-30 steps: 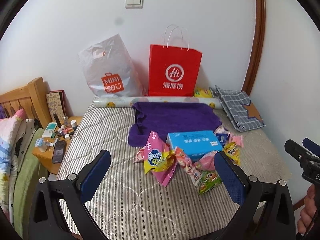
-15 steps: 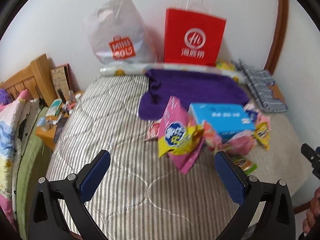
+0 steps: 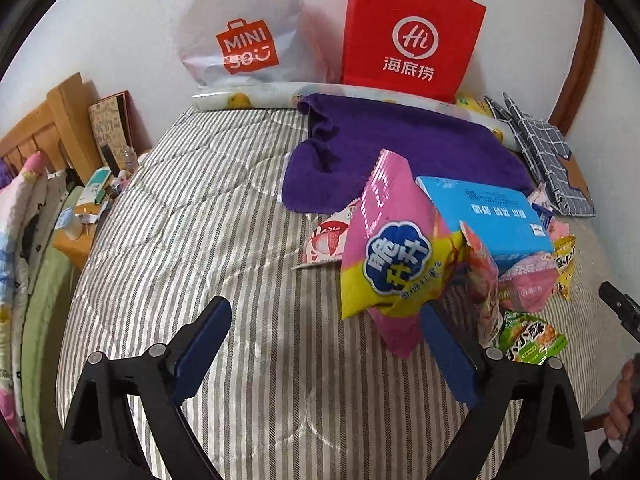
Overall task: Organize snacks
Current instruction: 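Grasp the pink-yellow snack bag with left tool while right tool grasps yellow chip bag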
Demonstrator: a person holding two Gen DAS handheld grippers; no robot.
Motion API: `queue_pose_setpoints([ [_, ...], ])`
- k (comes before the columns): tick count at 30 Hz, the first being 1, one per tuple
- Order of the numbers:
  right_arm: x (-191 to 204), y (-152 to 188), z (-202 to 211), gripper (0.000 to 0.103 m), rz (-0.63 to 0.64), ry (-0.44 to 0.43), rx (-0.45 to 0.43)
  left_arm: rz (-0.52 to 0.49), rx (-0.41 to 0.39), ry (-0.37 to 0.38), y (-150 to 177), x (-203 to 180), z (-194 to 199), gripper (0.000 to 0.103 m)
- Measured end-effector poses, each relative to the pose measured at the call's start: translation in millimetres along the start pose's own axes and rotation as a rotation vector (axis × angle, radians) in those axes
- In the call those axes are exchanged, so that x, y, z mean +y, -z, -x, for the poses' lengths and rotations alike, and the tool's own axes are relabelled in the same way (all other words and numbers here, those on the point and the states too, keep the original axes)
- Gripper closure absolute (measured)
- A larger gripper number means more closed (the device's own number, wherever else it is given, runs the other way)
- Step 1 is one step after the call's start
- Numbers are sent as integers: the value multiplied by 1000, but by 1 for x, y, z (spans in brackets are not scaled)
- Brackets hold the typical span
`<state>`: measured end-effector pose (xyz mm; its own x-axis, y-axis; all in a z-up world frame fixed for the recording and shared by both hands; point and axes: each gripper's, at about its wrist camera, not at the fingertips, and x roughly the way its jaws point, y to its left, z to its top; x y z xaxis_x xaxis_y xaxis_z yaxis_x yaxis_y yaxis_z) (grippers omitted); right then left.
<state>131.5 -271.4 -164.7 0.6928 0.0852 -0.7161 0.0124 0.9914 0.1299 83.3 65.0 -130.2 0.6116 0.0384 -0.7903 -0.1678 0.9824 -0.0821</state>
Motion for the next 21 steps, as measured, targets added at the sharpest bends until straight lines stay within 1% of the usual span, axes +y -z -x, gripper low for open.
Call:
queue_pose_setpoints([
  [2, 0, -4, -8, 1, 6, -19, -1, 2, 25, 0, -4, 2, -4, 8],
  [4, 2, -8, -16, 2, 23, -30, 2, 13, 43, 16, -6, 4, -7, 8],
  [6, 7, -11, -28, 7, 55, -47, 11, 21, 47, 34, -6, 7, -8, 8],
  [8, 11, -12, -38, 11, 74, -60, 17, 11, 41, 35, -7, 6, -8, 8],
  [10, 14, -12, -48, 15, 88, -70, 28, -9, 13, 35, -7, 5, -5, 8],
  [13, 18, -13, -62, 21, 103, -80, 47, -43, -1, 51, -9, 0, -3, 8],
  [18, 22, -15, -79, 22, 113, -105, 70, -101, 7, 85, -12, -15, -12, 8],
  [21, 26, -16, -85, 22, 138, -99, 73, -137, 13, 96, -12, -25, -20, 8],
])
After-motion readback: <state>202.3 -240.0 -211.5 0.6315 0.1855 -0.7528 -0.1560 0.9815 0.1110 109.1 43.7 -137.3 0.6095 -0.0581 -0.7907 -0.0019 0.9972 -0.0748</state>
